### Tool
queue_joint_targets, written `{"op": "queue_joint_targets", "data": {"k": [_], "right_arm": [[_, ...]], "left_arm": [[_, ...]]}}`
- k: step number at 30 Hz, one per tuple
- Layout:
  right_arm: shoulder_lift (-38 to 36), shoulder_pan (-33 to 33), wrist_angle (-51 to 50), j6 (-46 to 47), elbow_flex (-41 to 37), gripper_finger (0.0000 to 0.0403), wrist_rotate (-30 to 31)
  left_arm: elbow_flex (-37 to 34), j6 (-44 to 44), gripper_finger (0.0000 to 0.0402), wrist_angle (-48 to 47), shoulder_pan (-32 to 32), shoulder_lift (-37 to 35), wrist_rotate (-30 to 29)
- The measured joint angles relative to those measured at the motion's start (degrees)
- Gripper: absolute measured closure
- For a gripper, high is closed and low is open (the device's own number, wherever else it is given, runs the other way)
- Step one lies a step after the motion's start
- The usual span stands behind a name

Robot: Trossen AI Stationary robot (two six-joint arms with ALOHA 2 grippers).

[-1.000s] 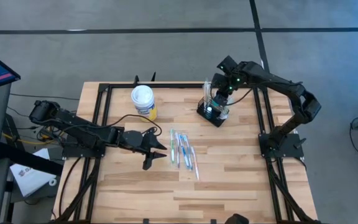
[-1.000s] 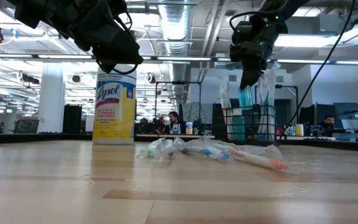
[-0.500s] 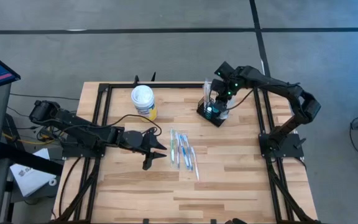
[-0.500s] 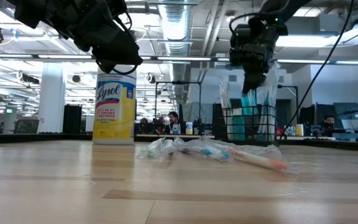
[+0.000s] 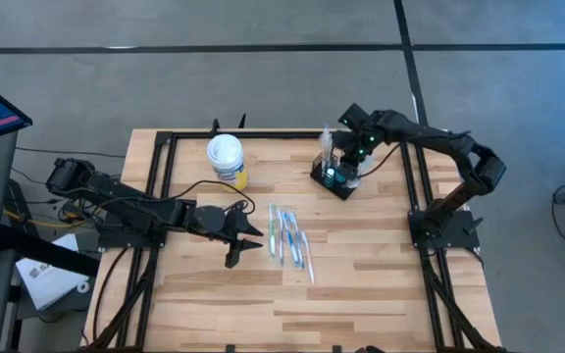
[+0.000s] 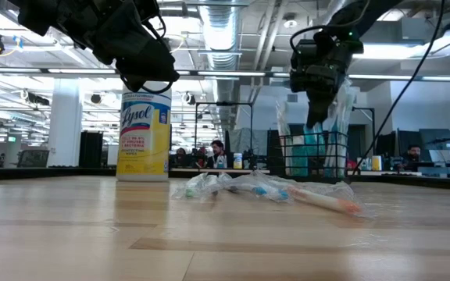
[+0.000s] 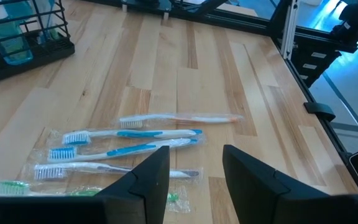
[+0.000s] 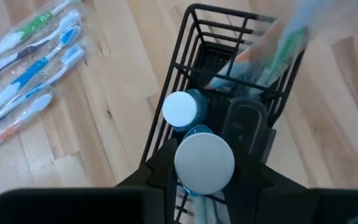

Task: Pick & Place toothbrushing station
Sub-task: Put the blue mouthwash into the black wire organizer

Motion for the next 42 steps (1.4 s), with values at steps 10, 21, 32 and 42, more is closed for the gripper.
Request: {"op": "queue_joint_targets", "data": {"k": [10,21,32,42], "right_arm": [[0.02,0.13,3.48,0.18,-3.36,0.0319,-0.45],[0.02,1.85,4.94,0.49,-3.36,0.0319,-0.42],[1.24,1.92,5.69,0.63,-3.38,0.0319,-0.19],[1.6,1.92,5.75,1.07,-3.4,0.0319,-0.15]], "left_arm": [[0.0,0.01,0.0257,0.0,0.0,-0.01,-0.02],[0.01,-0.01,0.0257,0.02,0.0,-0.01,-0.04],[0.0,-0.01,0.0257,0.0,0.0,0.01,-0.04],[0.01,0.01,0.0257,0.02,0.0,0.01,-0.04]]}}
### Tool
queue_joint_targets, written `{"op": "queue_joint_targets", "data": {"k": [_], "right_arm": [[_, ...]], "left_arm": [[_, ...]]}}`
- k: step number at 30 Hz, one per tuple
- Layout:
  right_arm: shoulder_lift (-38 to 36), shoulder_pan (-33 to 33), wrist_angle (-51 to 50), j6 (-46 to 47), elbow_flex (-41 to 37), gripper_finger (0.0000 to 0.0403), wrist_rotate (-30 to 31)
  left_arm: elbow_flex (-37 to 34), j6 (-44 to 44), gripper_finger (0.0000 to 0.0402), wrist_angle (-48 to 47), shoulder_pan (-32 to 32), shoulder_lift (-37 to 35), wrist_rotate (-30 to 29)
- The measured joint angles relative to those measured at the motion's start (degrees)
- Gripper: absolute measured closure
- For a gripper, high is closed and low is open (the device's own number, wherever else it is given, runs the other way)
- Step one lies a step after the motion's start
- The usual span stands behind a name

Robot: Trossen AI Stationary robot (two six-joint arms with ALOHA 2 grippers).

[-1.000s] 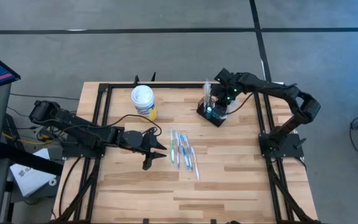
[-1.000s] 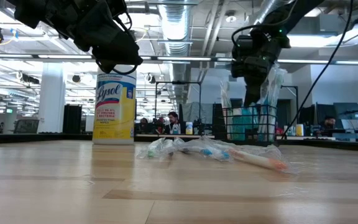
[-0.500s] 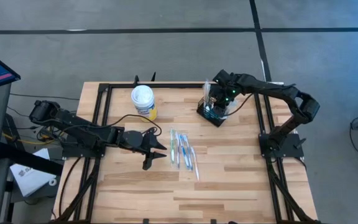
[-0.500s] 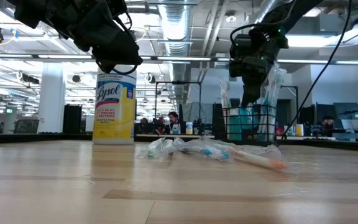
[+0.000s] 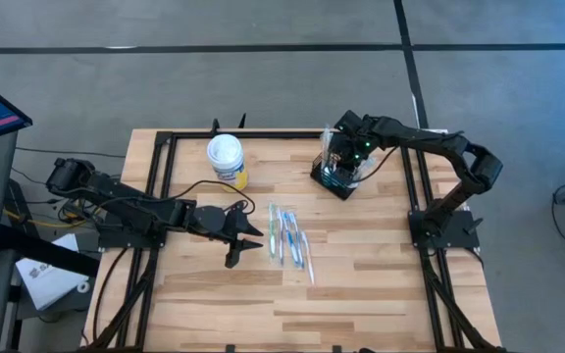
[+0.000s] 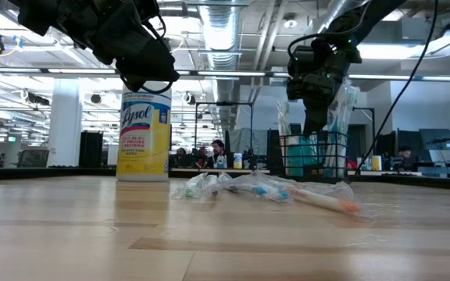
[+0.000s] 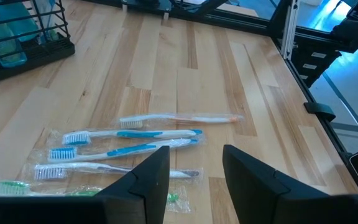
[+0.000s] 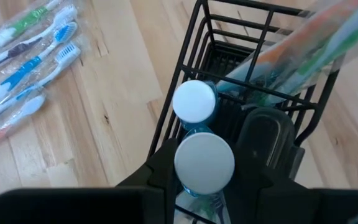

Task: Pick & Place toothbrushing station
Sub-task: Put the blue mouthwash into the black wire organizer

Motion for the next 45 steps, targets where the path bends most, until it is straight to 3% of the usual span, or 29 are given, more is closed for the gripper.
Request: {"op": "queue_joint_targets", "data": {"k": [25,31,39,45], "right_arm": [[0.98,0.47,0.22,0.0,0.07,0.0319,1.57],[1.01,0.29,0.04,0.0,0.04,0.0285,1.68],[0.98,0.33,-0.68,0.0,0.04,0.0315,1.46],[0.98,0.31,-1.16,0.48,0.04,0.0277,1.49]], "left_arm": [[0.0,-0.02,0.0257,-0.02,0.0,-0.01,0.0],[0.0,-0.02,0.0257,-0.02,0.0,0.0,0.0],[0.0,-0.02,0.0257,-0.02,0.0,-0.01,0.0],[0.0,-0.02,0.0257,-0.02,0.0,0.0,0.02]]}}
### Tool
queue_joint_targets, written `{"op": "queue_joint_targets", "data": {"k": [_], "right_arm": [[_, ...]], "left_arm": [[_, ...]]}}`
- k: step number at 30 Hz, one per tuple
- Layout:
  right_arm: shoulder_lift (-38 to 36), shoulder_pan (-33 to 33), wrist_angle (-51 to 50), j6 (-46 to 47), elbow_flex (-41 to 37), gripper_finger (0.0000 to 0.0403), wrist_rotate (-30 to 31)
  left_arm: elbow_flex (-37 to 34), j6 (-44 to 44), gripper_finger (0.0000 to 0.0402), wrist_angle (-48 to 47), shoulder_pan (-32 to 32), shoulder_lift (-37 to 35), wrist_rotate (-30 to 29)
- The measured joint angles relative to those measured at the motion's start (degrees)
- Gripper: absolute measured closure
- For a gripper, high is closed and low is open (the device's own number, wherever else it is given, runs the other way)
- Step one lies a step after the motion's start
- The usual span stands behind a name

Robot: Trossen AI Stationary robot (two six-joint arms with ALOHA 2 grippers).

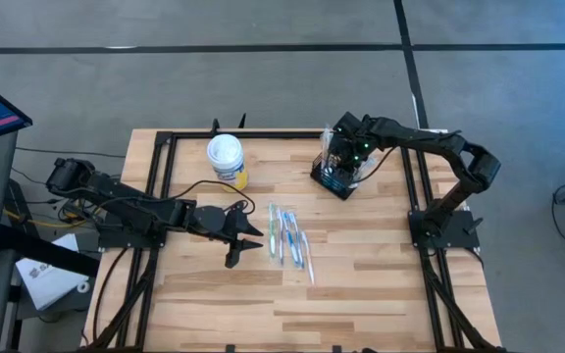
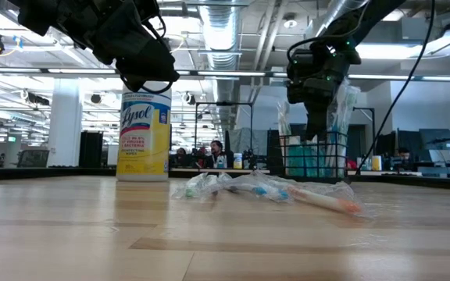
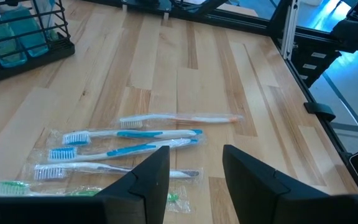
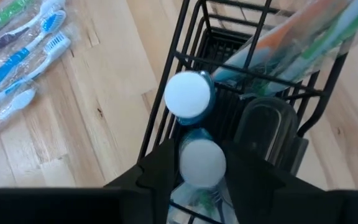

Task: Pick & Place toothbrushing station
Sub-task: Put the blue mouthwash into the black wire organizer

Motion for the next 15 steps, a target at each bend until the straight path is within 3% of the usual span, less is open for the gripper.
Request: {"op": "queue_joint_targets", "data": {"k": [5,15], "right_arm": [[0.0,0.0,-0.42,0.39,0.0,0.0259,0.0],[-1.14,-0.07,-3.93,0.61,2.0,0.0305,0.05]], "left_arm": [[0.0,0.0,0.0257,0.02,0.0,0.0,-0.02],[0.0,0.0,0.0257,0.02,0.0,0.0,-0.01]]}}
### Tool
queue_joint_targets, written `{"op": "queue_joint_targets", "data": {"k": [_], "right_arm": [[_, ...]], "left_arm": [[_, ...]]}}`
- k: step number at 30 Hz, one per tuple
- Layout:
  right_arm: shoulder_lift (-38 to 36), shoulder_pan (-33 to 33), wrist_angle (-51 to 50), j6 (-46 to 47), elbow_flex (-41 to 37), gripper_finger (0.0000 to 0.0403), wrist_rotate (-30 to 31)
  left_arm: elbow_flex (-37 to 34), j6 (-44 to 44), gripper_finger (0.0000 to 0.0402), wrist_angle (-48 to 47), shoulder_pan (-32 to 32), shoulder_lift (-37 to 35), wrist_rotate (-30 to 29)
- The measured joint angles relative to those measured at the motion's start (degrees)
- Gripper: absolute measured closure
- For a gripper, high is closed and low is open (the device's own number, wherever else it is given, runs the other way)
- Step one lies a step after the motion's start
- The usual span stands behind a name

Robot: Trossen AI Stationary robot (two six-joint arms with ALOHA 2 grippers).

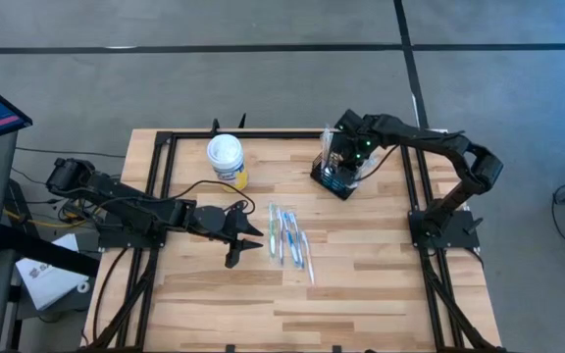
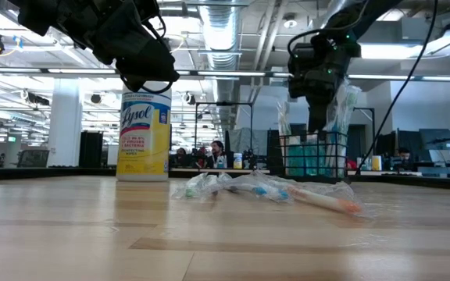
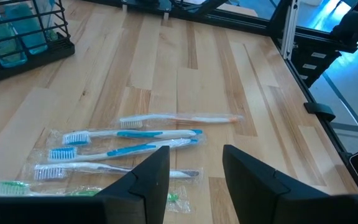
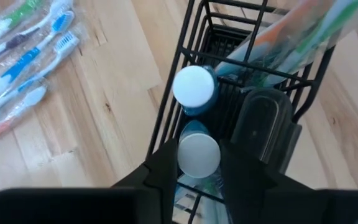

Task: Pick & Place toothbrushing station
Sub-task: Put the blue mouthwash into the black wire organizer, then put the green toothbrush into the black wire organizer

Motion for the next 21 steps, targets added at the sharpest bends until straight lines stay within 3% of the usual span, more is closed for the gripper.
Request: {"op": "queue_joint_targets", "data": {"k": [21], "right_arm": [[-0.04,1.29,-2.93,1.49,2.55,0.0286,-0.09]], "left_arm": [[-0.01,0.0,0.0257,0.0,0.0,0.0,0.01]]}}
